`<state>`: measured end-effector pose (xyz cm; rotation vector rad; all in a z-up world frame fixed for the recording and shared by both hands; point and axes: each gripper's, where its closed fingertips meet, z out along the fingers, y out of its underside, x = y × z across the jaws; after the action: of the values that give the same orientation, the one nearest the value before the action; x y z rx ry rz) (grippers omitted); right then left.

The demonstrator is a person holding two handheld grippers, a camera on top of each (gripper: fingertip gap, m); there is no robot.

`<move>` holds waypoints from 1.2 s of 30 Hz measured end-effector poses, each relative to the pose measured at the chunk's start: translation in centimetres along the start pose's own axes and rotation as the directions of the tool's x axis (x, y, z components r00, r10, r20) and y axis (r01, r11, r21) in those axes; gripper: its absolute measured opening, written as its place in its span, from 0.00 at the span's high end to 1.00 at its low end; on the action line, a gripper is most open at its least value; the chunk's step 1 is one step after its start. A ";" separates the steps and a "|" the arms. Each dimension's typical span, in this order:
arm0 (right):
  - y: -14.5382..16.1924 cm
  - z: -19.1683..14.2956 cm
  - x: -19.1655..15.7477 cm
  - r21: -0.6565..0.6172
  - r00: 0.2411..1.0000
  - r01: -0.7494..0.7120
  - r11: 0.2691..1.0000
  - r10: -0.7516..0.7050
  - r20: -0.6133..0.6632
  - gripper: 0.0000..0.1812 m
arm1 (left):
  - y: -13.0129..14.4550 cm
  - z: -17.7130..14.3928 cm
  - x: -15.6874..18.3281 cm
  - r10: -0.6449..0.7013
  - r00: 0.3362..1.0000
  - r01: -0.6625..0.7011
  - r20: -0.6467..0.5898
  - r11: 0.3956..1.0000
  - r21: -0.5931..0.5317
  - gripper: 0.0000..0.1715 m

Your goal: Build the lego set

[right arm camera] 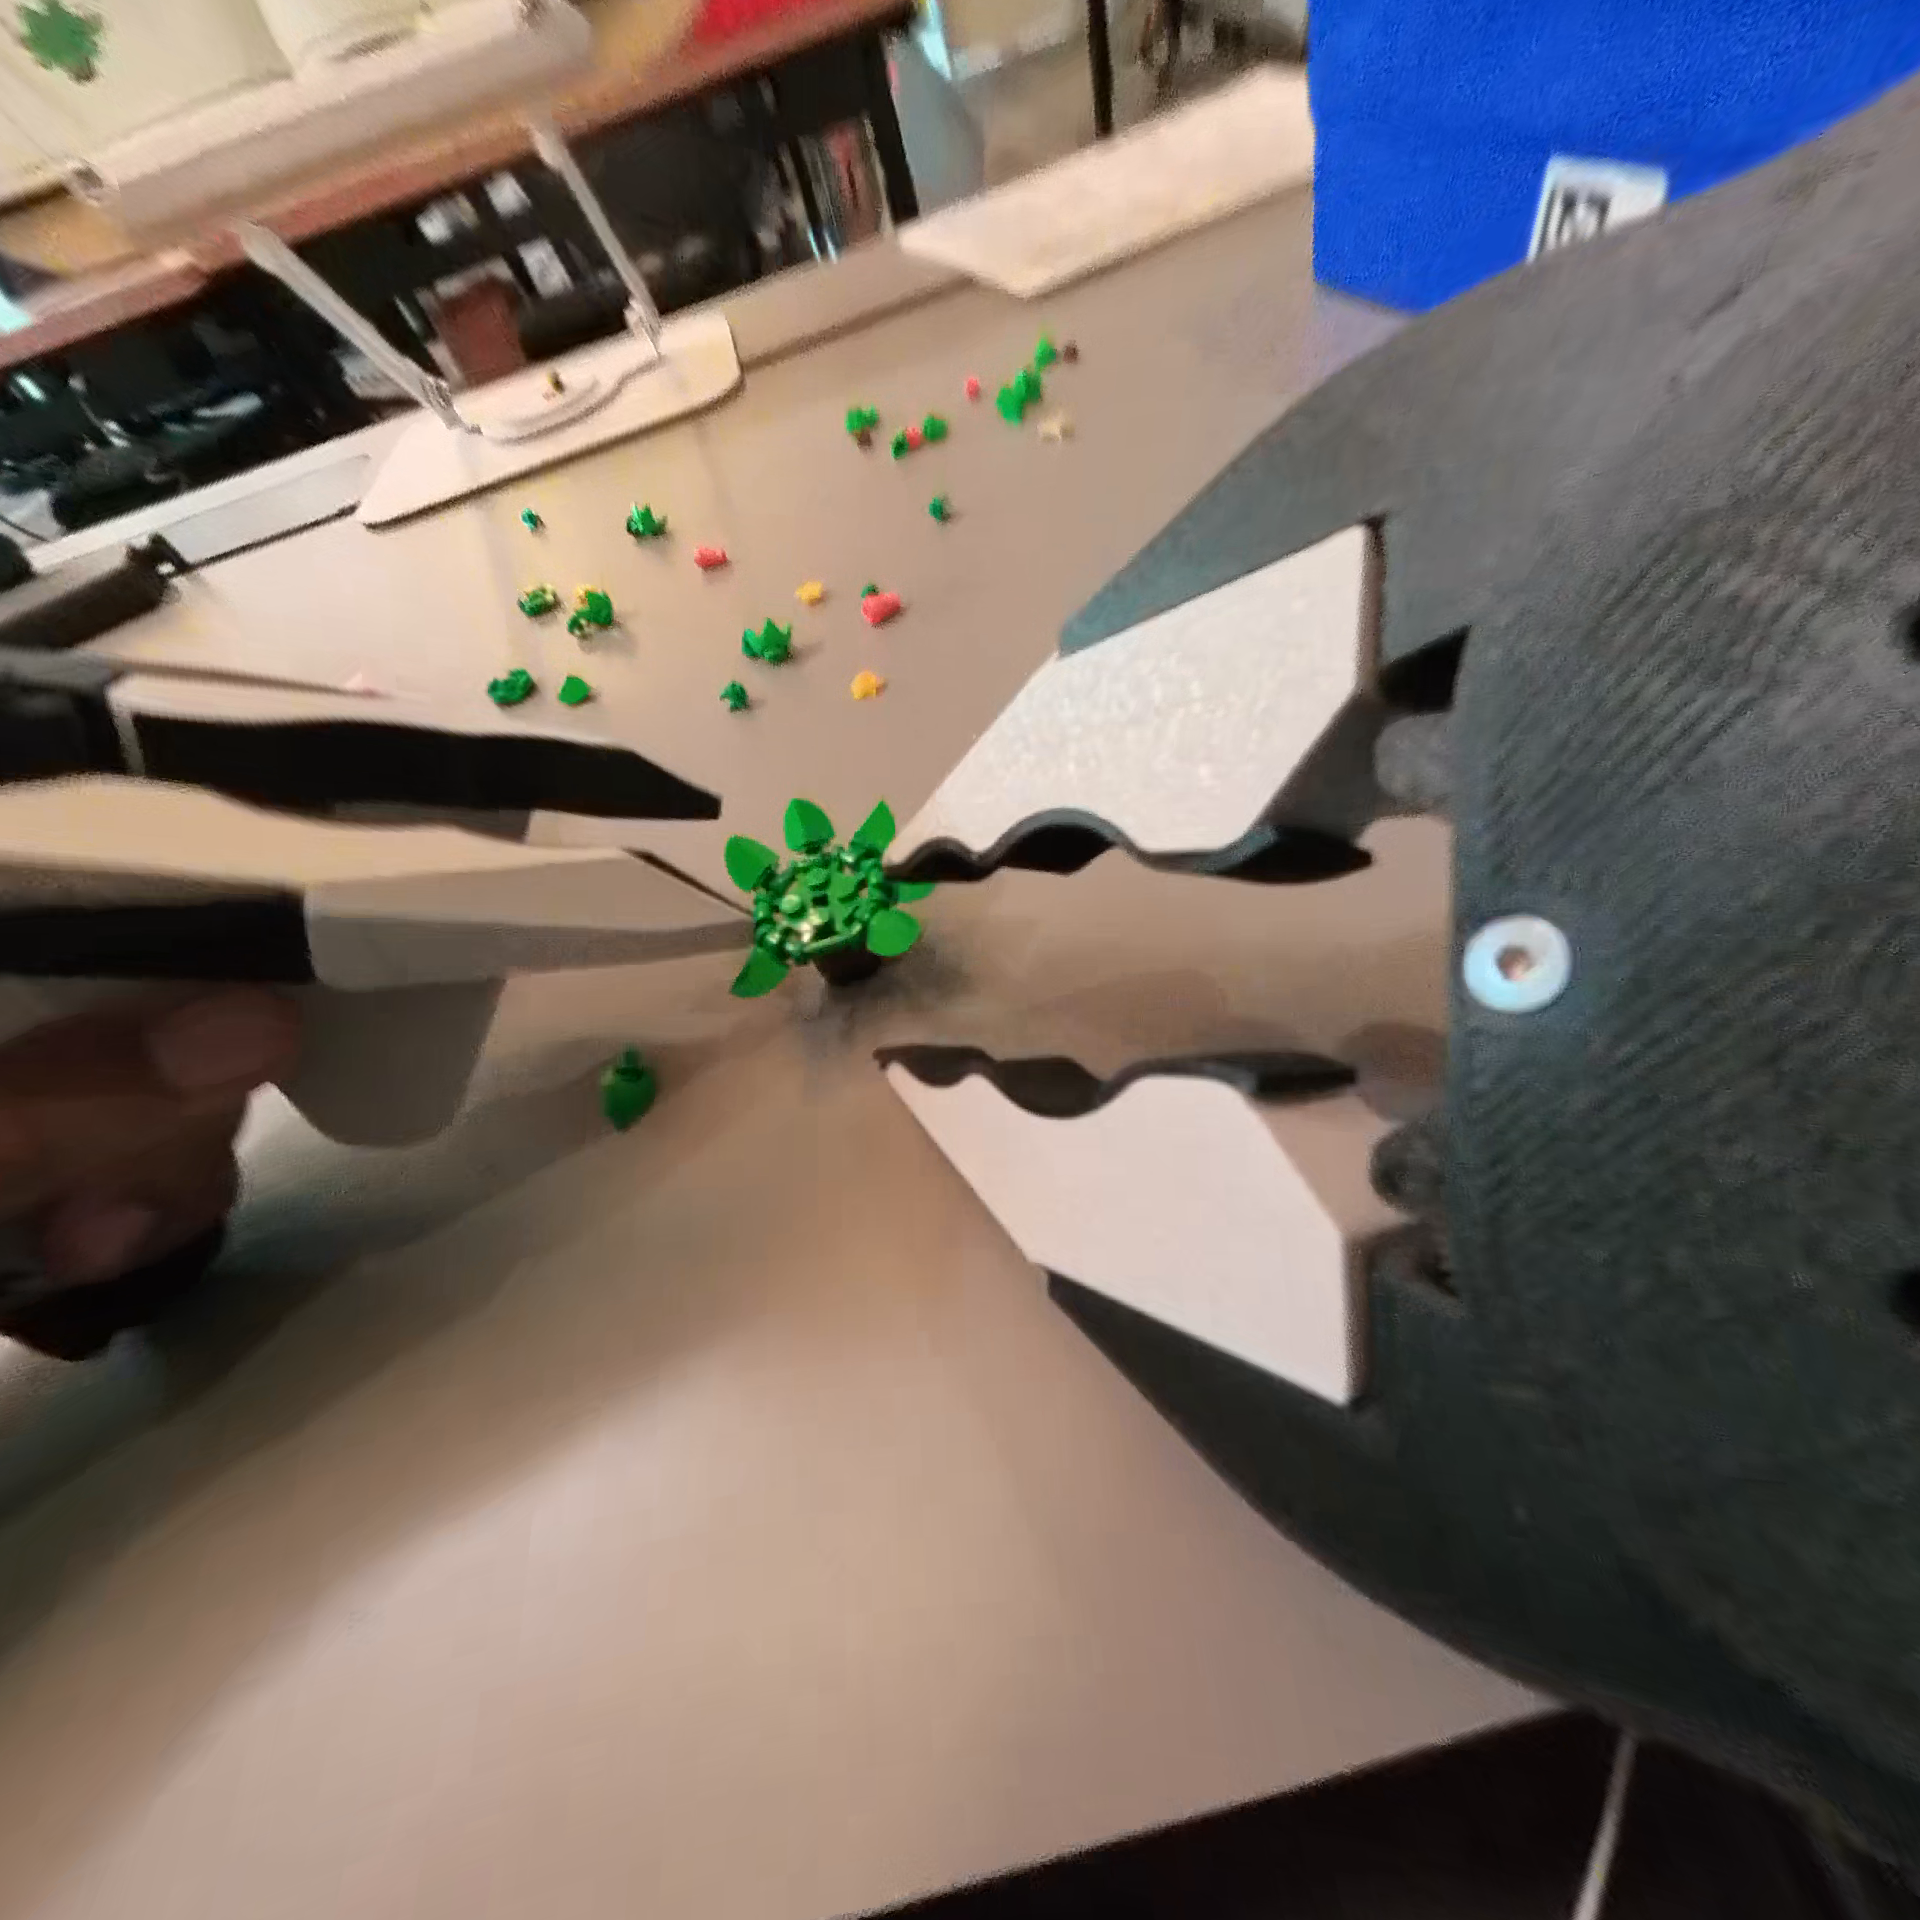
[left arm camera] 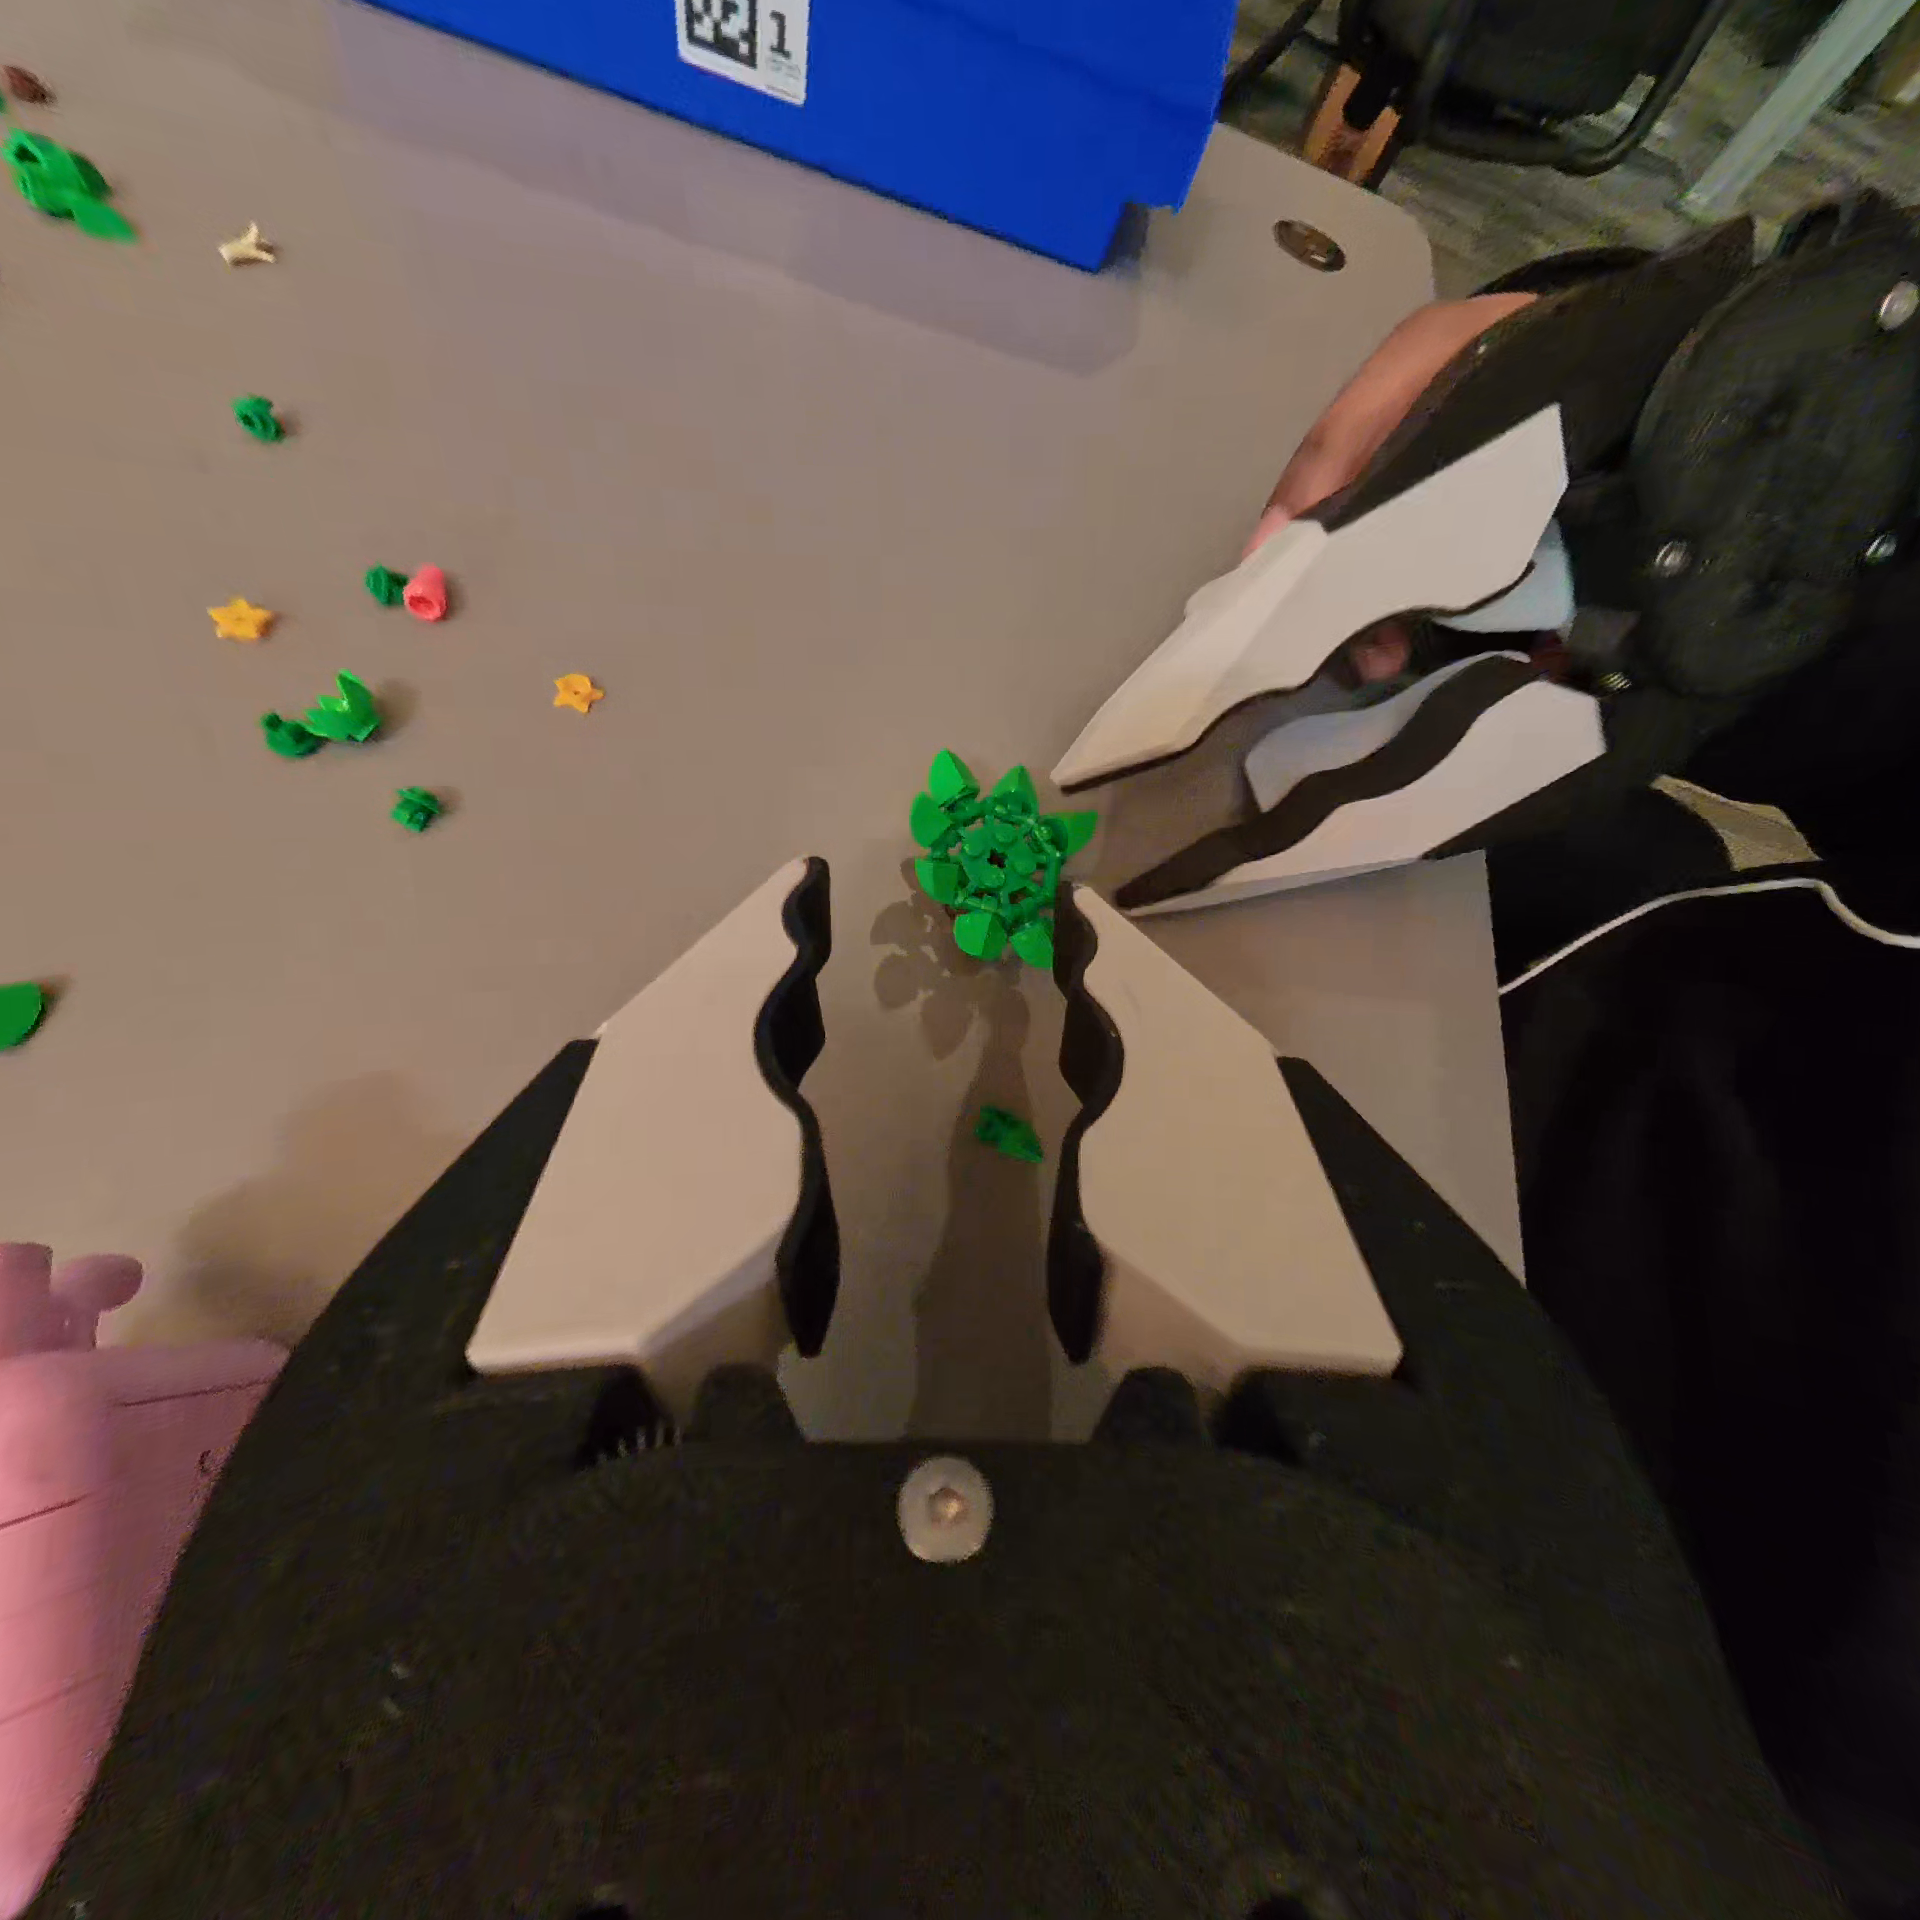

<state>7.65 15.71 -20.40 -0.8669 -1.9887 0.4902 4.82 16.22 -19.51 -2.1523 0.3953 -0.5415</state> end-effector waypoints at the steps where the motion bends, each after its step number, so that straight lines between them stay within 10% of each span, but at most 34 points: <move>1: -0.1 -0.2 0.1 0.020 0.997 -0.069 0.997 0.069 0.017 0.81 | 0.1 0.1 -0.1 -0.001 1.000 0.001 0.006 1.000 -0.005 0.78; 8: -0.8 -1.1 3.2 0.133 0.832 -0.553 0.822 0.538 0.137 0.67 | -0.1 -0.1 -0.4 -0.020 1.000 0.019 0.014 1.000 0.012 0.78; 12: -0.5 0.8 2.0 -0.015 0.730 -0.651 0.759 0.631 0.261 0.61 | -0.7 -0.7 -0.8 -0.072 0.997 0.072 -0.004 0.995 0.068 0.80; 19: -0.2 3.1 0.3 -0.145 0.757 -0.556 0.819 0.570 0.319 0.78 | -1.8 -2.0 -1.2 -0.138 0.989 0.146 -0.059 0.976 0.161 0.80; 28: -2.8 3.1 4.5 0.078 0.892 -0.429 0.900 0.409 0.190 0.79 | -3.6 -4.0 -1.7 -0.160 0.984 0.177 -0.080 0.935 0.306 0.73; 36: -11.9 2.4 9.5 0.367 0.999 0.011 0.930 0.006 -0.044 0.79 | -7.4 -8.4 0.3 -0.217 0.814 0.494 -0.539 0.747 0.445 0.69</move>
<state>-2.47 14.61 -8.77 -0.6329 -1.7781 0.8055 1.47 14.75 -8.99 -1.4905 0.0229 -1.2441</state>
